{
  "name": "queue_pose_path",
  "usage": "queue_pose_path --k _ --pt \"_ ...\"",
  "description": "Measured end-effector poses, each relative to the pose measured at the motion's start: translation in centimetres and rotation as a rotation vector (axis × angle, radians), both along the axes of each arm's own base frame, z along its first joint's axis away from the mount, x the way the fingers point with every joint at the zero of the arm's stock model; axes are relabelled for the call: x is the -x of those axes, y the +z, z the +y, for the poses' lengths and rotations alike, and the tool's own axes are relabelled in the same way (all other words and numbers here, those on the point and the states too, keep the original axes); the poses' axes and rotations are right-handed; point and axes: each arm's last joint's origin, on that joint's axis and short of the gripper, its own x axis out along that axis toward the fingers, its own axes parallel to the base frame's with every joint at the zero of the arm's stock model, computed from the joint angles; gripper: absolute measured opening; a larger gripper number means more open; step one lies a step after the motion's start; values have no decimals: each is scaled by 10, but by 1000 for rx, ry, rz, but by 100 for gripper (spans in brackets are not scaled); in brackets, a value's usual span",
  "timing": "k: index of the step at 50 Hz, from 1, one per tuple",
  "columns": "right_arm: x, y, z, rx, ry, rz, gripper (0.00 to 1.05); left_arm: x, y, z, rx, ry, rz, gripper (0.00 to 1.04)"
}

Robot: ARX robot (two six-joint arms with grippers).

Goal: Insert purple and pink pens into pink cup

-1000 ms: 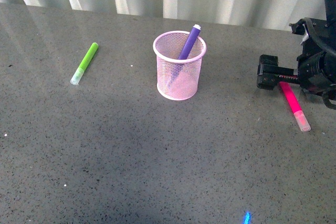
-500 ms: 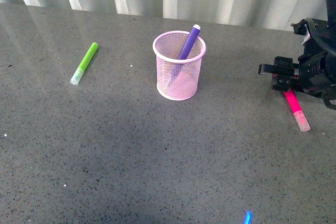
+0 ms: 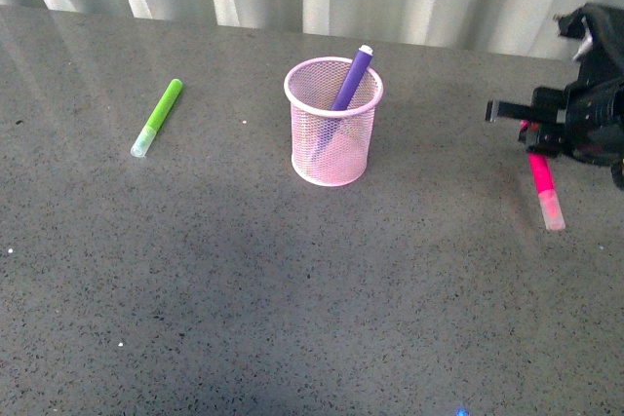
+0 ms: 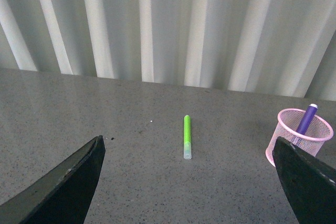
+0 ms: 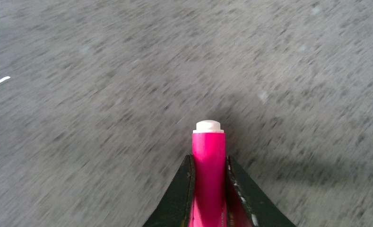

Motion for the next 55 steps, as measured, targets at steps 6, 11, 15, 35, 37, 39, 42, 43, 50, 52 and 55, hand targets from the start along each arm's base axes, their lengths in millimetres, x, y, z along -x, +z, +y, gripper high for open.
queue_pose_path --k 6,11,15,35,37,39,42,43,50,52,55 --pt "3 41 14 31 87 -259 11 0 0 0 0 0 0 98" --pt "10 81 43 58 260 -543 11 0 0 0 0 0 0 98" --pt "15 93 65 73 354 -672 11 0 0 0 0 0 0 98" --pt "6 69 143 20 508 -848 11 0 0 0 0 0 0 98" --pt "4 68 147 8 512 -850 11 0 0 0 0 0 0 98" --pt "3 67 152 -1 518 -852 11 0 0 0 0 0 0 98" --pt "3 66 157 -15 526 -850 11 0 0 0 0 0 0 98" --pt "3 66 161 -23 529 -848 11 0 0 0 0 0 0 98" --pt "3 58 172 -45 547 -837 11 0 0 0 0 0 0 98" --pt "2 53 174 -50 549 -829 11 0 0 0 0 0 0 98" --pt "-1 48 174 -53 546 -819 11 0 0 0 0 0 0 98"
